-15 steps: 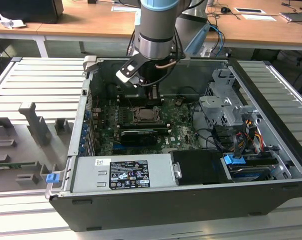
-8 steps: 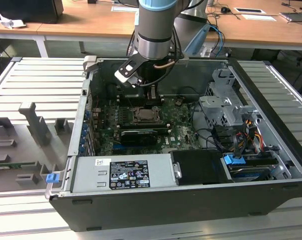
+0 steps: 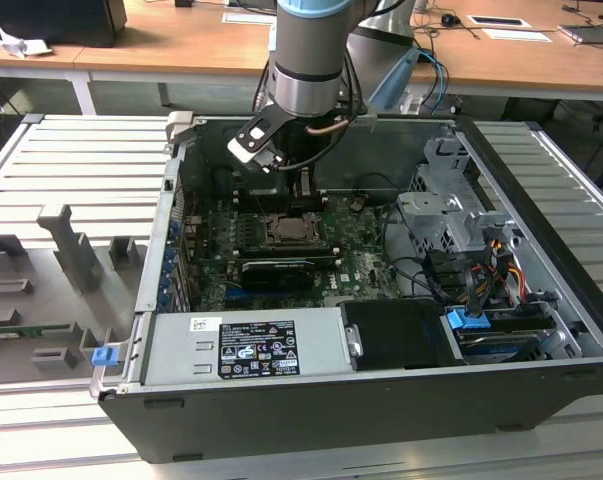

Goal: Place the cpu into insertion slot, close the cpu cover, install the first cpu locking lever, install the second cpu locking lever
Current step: 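Install the first cpu locking lever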

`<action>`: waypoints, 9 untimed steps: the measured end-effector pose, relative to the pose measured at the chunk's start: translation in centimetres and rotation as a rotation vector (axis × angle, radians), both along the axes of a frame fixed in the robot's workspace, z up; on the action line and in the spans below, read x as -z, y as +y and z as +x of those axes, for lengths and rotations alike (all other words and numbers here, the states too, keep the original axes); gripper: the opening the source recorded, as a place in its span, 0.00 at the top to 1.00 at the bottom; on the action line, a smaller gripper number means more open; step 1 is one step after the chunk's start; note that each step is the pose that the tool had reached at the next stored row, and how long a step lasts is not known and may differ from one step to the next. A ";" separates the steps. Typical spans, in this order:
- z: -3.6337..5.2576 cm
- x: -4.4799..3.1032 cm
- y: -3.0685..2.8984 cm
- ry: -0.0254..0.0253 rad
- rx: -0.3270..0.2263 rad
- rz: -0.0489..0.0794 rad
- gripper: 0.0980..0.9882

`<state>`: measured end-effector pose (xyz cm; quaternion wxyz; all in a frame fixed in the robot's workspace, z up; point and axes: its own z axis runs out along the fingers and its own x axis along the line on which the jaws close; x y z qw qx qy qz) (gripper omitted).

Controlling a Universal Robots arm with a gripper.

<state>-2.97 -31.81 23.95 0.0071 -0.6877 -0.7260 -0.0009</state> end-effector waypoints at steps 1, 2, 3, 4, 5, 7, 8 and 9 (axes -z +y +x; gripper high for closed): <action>0.00 -0.25 0.00 0.0000 0.000 0.000 0.99; 0.00 -0.45 0.00 0.0000 0.000 0.000 0.99; 0.00 -0.75 0.00 0.0000 0.000 0.000 0.99; 0.00 -1.02 0.00 0.0000 0.000 0.000 0.99; 0.00 -1.39 0.00 0.0001 0.000 0.000 0.99; 0.01 -2.22 0.02 0.0000 0.000 0.000 0.99; 0.00 -2.46 0.02 0.0001 0.000 0.000 0.99; 0.00 -2.59 0.03 0.0001 -0.001 0.000 0.99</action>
